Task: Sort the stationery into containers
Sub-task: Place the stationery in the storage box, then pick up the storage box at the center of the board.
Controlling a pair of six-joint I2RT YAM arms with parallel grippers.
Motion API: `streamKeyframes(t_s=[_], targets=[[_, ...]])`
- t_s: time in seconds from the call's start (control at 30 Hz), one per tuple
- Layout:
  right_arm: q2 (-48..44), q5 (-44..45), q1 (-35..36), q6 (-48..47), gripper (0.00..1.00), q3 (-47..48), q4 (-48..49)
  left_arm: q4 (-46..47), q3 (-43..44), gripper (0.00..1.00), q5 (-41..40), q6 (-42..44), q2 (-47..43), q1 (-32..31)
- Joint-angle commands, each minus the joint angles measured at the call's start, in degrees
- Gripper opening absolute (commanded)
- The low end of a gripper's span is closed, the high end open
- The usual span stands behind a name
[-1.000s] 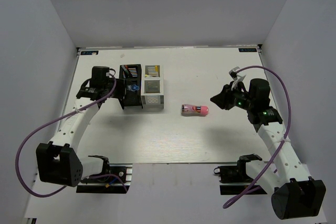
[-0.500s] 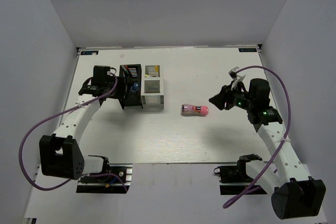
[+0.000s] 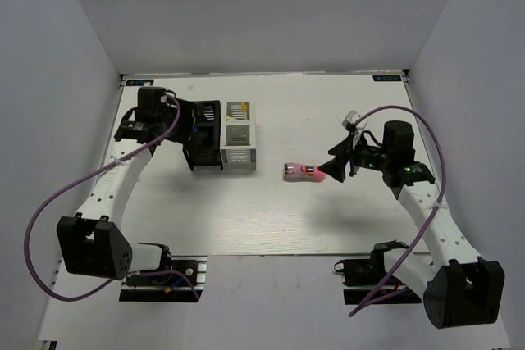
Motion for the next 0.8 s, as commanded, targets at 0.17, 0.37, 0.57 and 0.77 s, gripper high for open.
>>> streamKeyframes(t_s=[0.17,0.37,0.57,0.77], targets=[[14.03,-5.21,2.69,-39.46,0.82,5.04,-12.48,-7.78,13.69,0.81,10.16,37.28,1.14,-1.35],[25.10,2.36,5.50,-47.03,0.90,14.08,-15.57,-13.86,-1.85,0.84,9.39,50.05,-13.06,-1.88],[32.57,7.19,10.51,-49.14,0.90,21.13,-18.64,-12.63,-16.01,0.84,14.40,48.83,-26.95,-1.88],[34.52,10.09,13.06,-51.95,0.90,19.82,-19.44,-15.17,-19.80,0.85,13.17,48.21,-33.03,-1.88]])
